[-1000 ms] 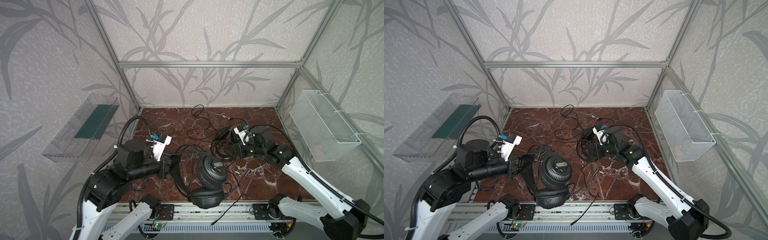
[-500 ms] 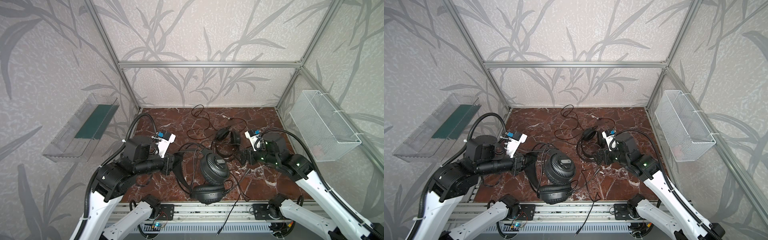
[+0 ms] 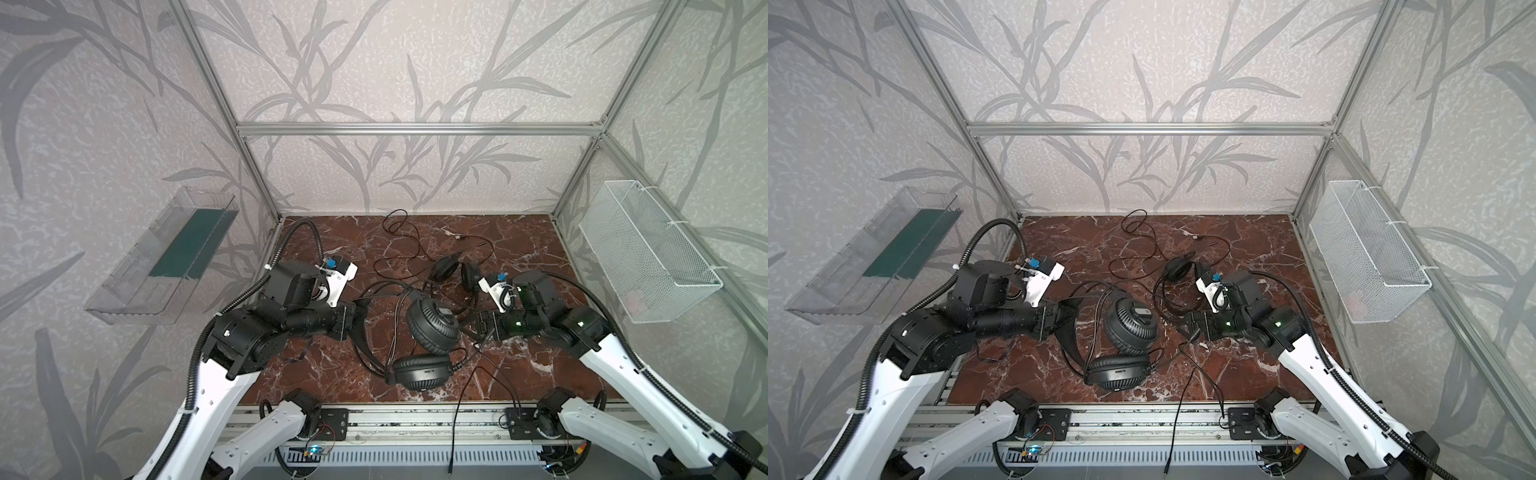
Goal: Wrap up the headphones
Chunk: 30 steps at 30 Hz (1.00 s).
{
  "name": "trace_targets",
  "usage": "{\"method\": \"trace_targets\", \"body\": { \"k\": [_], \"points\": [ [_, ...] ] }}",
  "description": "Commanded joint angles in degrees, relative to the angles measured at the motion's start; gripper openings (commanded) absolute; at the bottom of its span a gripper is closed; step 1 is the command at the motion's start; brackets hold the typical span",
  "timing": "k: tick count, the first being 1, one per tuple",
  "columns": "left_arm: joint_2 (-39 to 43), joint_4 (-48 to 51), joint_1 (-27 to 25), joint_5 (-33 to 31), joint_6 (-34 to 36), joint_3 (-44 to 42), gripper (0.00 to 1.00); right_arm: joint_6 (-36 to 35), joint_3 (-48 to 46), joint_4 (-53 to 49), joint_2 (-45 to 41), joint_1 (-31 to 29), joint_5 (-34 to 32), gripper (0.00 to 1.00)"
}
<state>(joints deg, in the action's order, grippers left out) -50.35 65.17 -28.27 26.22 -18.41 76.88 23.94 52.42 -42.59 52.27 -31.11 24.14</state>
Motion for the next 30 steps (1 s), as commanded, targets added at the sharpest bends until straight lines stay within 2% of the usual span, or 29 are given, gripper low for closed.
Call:
{"method": "trace_targets", "body": {
  "k": [1,6,13,17,18,20,23,25,28,30],
  "points": [
    [0.3,-2.8,0.3,3.6,-0.3,0.4,0.00,5.7,-0.7,6.0,-1.3,0.0,-2.9,0.99],
    [0.4,-2.6,0.3,4.3,-0.7,-0.2,0.00,14.5,-7.1,19.9,-2.0,0.1,-2.3,0.99],
    [0.6,-2.9,0.2,5.2,-1.1,-1.8,0.00,17.0,-6.2,22.1,1.8,0.1,-6.6,0.99],
    [0.3,-3.9,0.2,6.2,-1.7,-3.1,0.00,23.7,-10.3,35.6,1.1,0.0,-1.6,0.99],
    [0.4,-4.3,0.3,6.5,-1.8,-3.4,0.00,24.8,-10.6,36.9,1.5,0.0,-1.7,0.99],
    [0.3,-4.8,0.3,6.5,-2.1,-3.8,0.00,26.2,-10.9,40.6,3.0,0.1,2.6,0.99],
    [0.5,-5.0,0.3,6.0,-2.2,-3.9,0.00,25.2,-6.8,34.9,5.7,0.1,8.0,0.99],
    [0.7,-4.7,0.3,5.2,-1.9,-4.0,0.00,19.2,-1.3,23.2,8.7,0.1,10.4,0.99],
    [0.6,-4.2,0.3,4.4,-1.7,-4.3,0.00,10.6,6.2,6.6,12.2,1.0,11.3,0.99],
    [0.6,-4.0,0.3,4.5,-1.5,-4.4,0.00,8.4,7.7,1.7,11.9,2.6,9.7,1.00]
  ]
}}
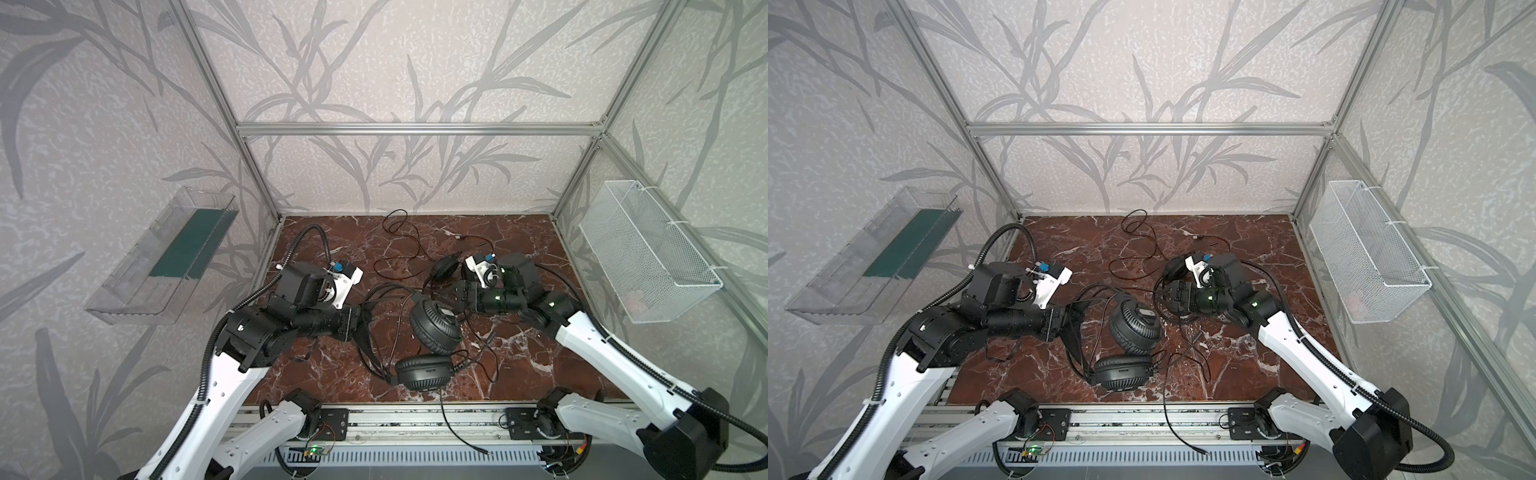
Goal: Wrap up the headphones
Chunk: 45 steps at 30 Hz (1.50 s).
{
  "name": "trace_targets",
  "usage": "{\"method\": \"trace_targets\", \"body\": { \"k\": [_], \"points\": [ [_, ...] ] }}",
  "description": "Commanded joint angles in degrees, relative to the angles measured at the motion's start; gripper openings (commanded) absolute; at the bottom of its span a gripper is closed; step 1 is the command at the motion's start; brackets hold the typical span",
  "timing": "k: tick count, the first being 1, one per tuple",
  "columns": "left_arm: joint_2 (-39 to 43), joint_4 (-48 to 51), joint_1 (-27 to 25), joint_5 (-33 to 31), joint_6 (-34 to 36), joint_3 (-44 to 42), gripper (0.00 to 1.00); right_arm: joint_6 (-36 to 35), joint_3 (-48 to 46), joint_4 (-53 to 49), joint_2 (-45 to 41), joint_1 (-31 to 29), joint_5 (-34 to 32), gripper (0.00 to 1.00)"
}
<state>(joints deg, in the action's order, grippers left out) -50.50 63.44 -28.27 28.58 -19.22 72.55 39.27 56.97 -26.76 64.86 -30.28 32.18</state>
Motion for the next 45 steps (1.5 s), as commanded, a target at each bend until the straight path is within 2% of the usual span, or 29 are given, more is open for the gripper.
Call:
{"method": "trace_targets", "body": {
  "k": [1,3,5,9,15,18,21,23,27,29,31,33,36,38,45],
  "points": [
    [0.8,-2.1,0.4,2.3,-0.4,0.0,0.00,-7.5,2.5,-14.3,-2.0,2.9,0.3,1.00],
    [0.9,-1.6,0.3,1.9,0.0,0.3,0.00,-7.3,-1.5,-10.2,-5.4,5.2,-0.3,0.99],
    [0.7,-1.1,0.3,1.7,0.4,0.9,0.00,-6.6,-5.7,-3.9,-8.5,8.8,2.0,0.97],
    [0.7,0.2,0.4,1.5,0.5,2.4,0.00,-7.0,-8.4,-2.4,-9.1,15.2,3.8,0.93],
    [0.8,2.7,0.3,-0.4,1.2,3.6,0.00,-6.1,-10.1,4.3,-16.2,16.1,6.0,0.98],
    [0.4,3.5,0.3,-1.6,1.1,3.5,0.00,-7.6,-8.8,4.8,-23.3,16.1,1.2,1.00],
    [-0.5,4.2,0.3,-3.0,0.9,3.5,0.00,-11.0,-4.4,-1.0,-29.3,16.1,-7.0,0.99],
    [-1.4,4.7,0.5,-4.1,0.6,3.6,0.00,-14.5,-0.2,-7.6,-30.2,15.0,-9.3,0.99],
    [-3.3,5.8,0.8,-6.8,0.2,3.9,0.00,-18.8,2.5,-12.9,-34.1,12.4,-4.3,0.99],
    [-4.3,6.5,1.2,-7.9,0.1,4.2,0.00,-19.0,1.8,-13.0,-37.0,11.9,1.7,0.99],
    [-5.0,6.8,1.7,-8.7,0.0,4.7,0.00,-16.5,-1.3,-10.4,-40.1,11.8,12.3,0.99],
    [-5.7,6.8,2.2,-8.5,-0.1,5.0,0.00,-10.8,-7.3,-6.6,-44.2,11.7,16.8,0.99],
    [-6.4,6.5,2.6,-8.1,-0.1,5.3,0.00,-11.1,-13.3,-9.6,-50.4,11.6,11.8,0.99],
    [-6.7,6.5,2.7,-8.1,-0.1,5.4,0.00,-10.4,-17.2,-8.5,-52.8,11.6,11.4,0.99],
    [-6.5,6.8,3.0,-7.7,-0.2,5.7,0.00,-11.2,-24.7,-3.5,-50.3,11.6,8.9,0.99]
  ]
}}
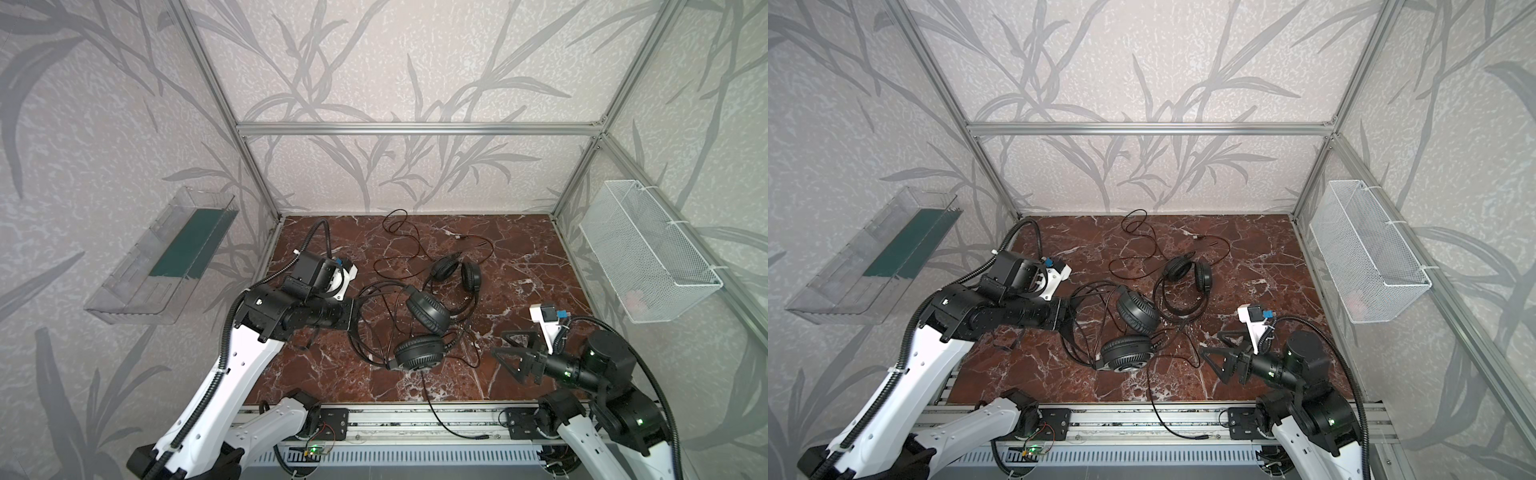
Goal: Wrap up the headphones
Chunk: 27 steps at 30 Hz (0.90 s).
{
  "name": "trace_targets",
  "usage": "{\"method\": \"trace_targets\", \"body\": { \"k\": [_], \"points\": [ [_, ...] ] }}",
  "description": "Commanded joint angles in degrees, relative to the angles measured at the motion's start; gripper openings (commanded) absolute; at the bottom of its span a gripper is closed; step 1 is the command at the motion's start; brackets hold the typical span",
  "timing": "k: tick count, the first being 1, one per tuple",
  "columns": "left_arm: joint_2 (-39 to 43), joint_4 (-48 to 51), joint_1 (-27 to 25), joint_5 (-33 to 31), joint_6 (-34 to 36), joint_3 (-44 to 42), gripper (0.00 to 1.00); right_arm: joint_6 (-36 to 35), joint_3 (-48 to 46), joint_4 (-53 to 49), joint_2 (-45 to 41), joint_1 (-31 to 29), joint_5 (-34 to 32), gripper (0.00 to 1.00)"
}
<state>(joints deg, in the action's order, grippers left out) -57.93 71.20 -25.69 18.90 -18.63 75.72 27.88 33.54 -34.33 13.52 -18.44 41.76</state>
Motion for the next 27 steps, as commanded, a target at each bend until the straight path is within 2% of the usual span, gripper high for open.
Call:
{"method": "trace_targets", "body": {
  "k": [1,4,10,11,13,14,17,18,19,22,27],
  "points": [
    [1.0,-1.1,0.5,2.1,-0.9,2.5,0.00,0.6,-2.8,5.7,1.7,-0.5,-1.4,0.99],
    [1.3,-1.3,1.0,2.7,-1.1,2.1,0.00,1.3,-6.9,10.6,4.2,-3.5,-4.3,0.99],
    [1.1,-1.3,1.6,3.2,-1.0,2.5,0.00,-3.6,-9.1,16.7,9.8,-21.1,-21.5,1.00],
    [1.0,-1.2,1.6,3.2,-1.0,2.5,0.00,-4.5,-9.2,17.0,11.6,-23.4,-23.8,0.97],
    [0.9,-1.3,1.7,3.3,-1.0,2.3,0.00,-5.3,-9.2,18.0,14.6,-26.6,-26.3,0.86],
    [0.9,-1.3,1.7,3.3,-0.9,2.3,0.00,-5.6,-8.9,17.9,15.8,-27.5,-27.3,0.72],
    [1.0,-1.4,1.8,3.2,-0.8,1.9,0.00,-6.9,-5.5,14.0,15.9,-28.2,-33.0,0.21],
    [1.0,-1.5,1.8,3.3,-0.8,1.8,0.00,-7.6,-4.2,12.5,15.5,-28.2,-35.4,0.08],
    [1.0,-1.6,1.8,3.4,-0.8,1.6,0.00,-8.7,-2.3,10.8,15.0,-28.1,-37.5,0.00],
    [1.0,-1.6,1.8,3.8,-0.7,1.1,0.00,-12.0,3.4,8.0,15.3,-28.1,-41.0,0.00],
    [1.0,-1.8,1.8,5.0,-0.7,1.3,0.00,-15.0,12.1,4.5,23.7,-27.9,-46.5,0.00]
  ]
}}
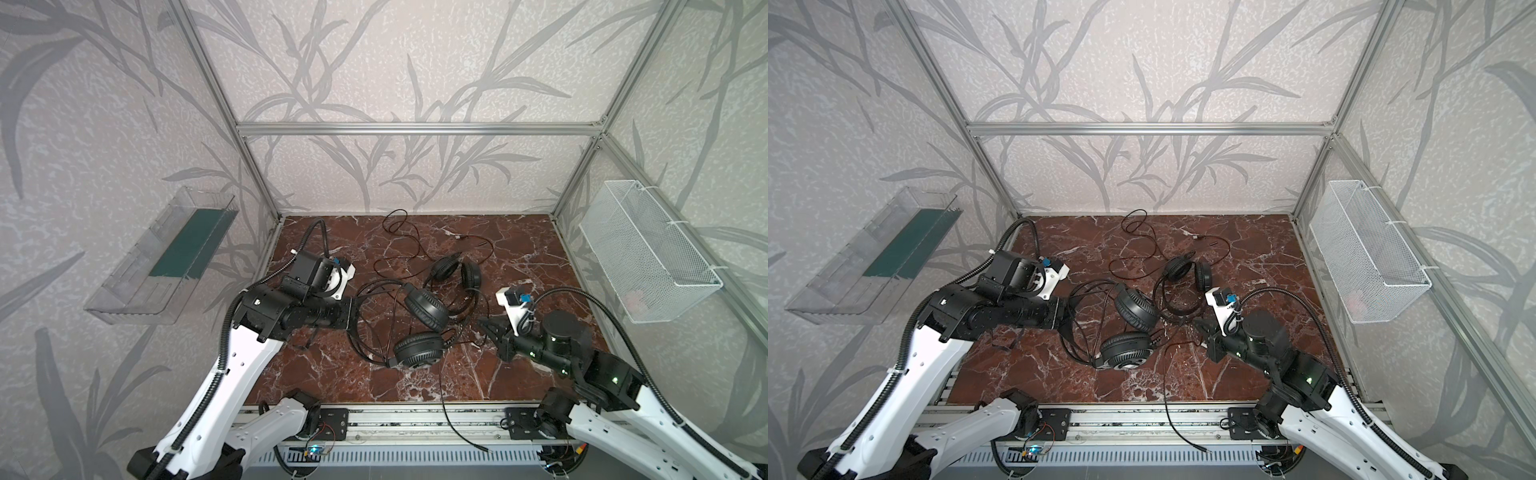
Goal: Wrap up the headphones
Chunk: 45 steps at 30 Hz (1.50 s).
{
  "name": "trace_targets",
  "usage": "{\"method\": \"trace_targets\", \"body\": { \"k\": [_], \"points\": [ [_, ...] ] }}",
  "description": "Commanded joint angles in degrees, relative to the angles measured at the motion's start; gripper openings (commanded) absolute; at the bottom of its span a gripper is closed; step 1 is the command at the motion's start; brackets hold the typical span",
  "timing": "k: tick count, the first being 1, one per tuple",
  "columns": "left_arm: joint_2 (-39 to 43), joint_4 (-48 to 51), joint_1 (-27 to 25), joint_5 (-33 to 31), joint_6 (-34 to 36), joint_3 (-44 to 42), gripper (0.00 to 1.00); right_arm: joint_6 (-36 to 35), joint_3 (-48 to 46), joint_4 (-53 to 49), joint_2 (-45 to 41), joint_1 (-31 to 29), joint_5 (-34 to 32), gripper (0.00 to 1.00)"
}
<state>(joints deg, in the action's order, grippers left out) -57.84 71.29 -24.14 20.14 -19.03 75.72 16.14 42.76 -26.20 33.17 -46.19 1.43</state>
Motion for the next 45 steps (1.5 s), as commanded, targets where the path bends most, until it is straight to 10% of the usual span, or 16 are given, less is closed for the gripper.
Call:
{"method": "trace_targets", "body": {
  "k": [1,5,12,32,45],
  "points": [
    [0.9,-1.6,0.3,3.8,-0.2,1.5,0.00,-3.3,3.8,-4.9,6.2,-0.1,-8.3,0.00],
    [1.7,-1.1,0.3,4.2,-0.4,2.0,0.00,1.3,3.9,-11.2,11.4,2.7,-15.6,0.05],
    [2.5,-0.3,0.2,7.5,-0.9,2.5,0.00,1.1,-0.2,-6.2,3.0,9.9,0.2,0.99],
    [-0.4,1.5,-0.4,12.6,-3.2,12.3,0.00,1.4,-16.2,41.6,8.1,8.8,8.5,0.99],
    [-2.4,0.2,-0.4,14.7,-4.7,13.7,0.00,-11.5,-20.3,75.3,33.2,-18.3,-11.6,0.99]
  ]
}}
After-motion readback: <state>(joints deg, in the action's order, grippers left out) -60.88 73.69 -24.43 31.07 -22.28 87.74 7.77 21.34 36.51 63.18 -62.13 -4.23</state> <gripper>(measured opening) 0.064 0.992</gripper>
